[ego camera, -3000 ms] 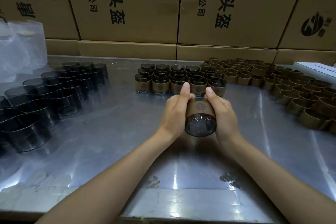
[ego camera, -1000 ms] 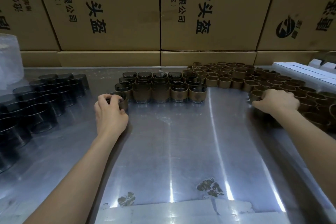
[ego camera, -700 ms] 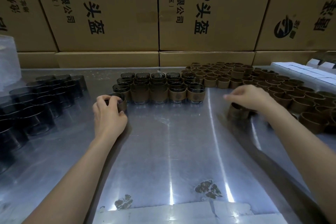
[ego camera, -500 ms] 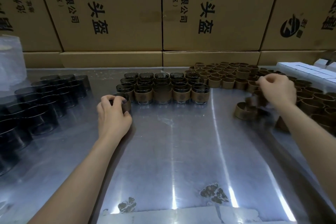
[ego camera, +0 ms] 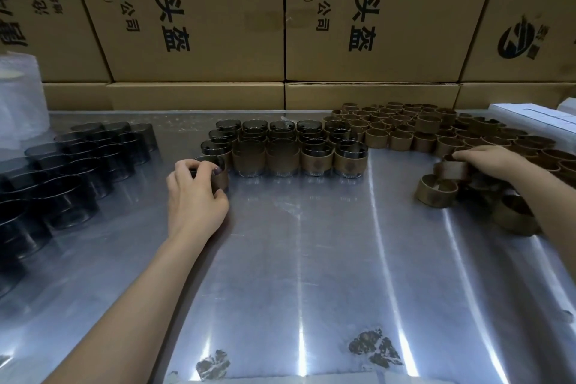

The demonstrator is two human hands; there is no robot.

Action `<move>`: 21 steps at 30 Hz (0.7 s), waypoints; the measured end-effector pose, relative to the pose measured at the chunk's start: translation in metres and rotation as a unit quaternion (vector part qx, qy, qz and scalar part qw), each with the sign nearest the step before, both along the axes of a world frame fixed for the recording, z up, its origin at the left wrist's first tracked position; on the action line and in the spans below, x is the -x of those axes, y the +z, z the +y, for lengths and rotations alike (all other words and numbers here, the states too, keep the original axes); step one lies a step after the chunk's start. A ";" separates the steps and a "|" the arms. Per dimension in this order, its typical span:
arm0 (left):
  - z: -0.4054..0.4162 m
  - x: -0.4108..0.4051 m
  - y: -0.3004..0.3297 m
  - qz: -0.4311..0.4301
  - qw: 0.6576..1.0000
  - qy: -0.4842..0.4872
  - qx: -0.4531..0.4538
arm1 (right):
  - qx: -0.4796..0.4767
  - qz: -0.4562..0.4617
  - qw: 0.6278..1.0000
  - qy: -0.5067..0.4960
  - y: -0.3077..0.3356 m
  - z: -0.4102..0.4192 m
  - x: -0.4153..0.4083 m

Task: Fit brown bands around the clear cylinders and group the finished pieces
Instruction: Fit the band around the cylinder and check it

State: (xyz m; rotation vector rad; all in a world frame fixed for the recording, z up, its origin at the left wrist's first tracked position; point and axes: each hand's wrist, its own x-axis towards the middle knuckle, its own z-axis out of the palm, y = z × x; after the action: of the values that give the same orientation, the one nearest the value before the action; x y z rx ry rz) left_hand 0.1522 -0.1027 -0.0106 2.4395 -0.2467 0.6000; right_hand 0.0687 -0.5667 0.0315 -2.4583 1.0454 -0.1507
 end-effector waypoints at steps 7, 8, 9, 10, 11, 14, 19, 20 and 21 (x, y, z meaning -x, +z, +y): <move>0.000 0.001 0.001 0.007 1.000 0.000 0.001 | -0.033 -0.017 0.986 0.162 0.006 0.023 -0.001; 0.000 0.001 0.001 0.009 1.000 0.000 0.002 | -0.037 -0.015 0.983 0.177 0.008 0.029 0.001; 0.000 0.001 0.001 0.009 1.000 0.000 0.002 | -0.041 -0.016 0.980 0.194 0.010 0.037 0.003; 0.000 0.001 0.001 0.009 1.000 -0.001 0.003 | -0.046 -0.023 0.976 0.213 0.014 0.043 0.007; 0.000 0.001 0.001 0.009 1.000 -0.002 0.003 | -0.050 -0.037 0.971 0.232 0.017 0.049 0.009; 0.000 0.001 0.001 0.006 1.000 -0.002 0.001 | -0.028 -0.144 0.961 0.234 0.024 0.062 0.014; 0.000 0.001 0.001 0.010 1.000 -0.003 0.003 | 0.122 -0.218 0.961 0.118 0.022 0.062 -0.006; -0.001 0.001 0.001 0.010 1.000 -0.003 0.004 | 0.118 -0.168 0.971 0.125 0.019 0.060 -0.012; -0.001 0.001 0.001 0.010 1.000 -0.004 0.004 | 0.096 -0.115 0.980 0.132 0.017 0.058 -0.018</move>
State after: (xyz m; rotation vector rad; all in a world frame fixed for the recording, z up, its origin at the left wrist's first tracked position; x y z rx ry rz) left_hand 0.1509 -0.1034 -0.0098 2.4341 -0.2445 0.5717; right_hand 0.0869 -0.5083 0.0480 -2.6447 0.6259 -0.4559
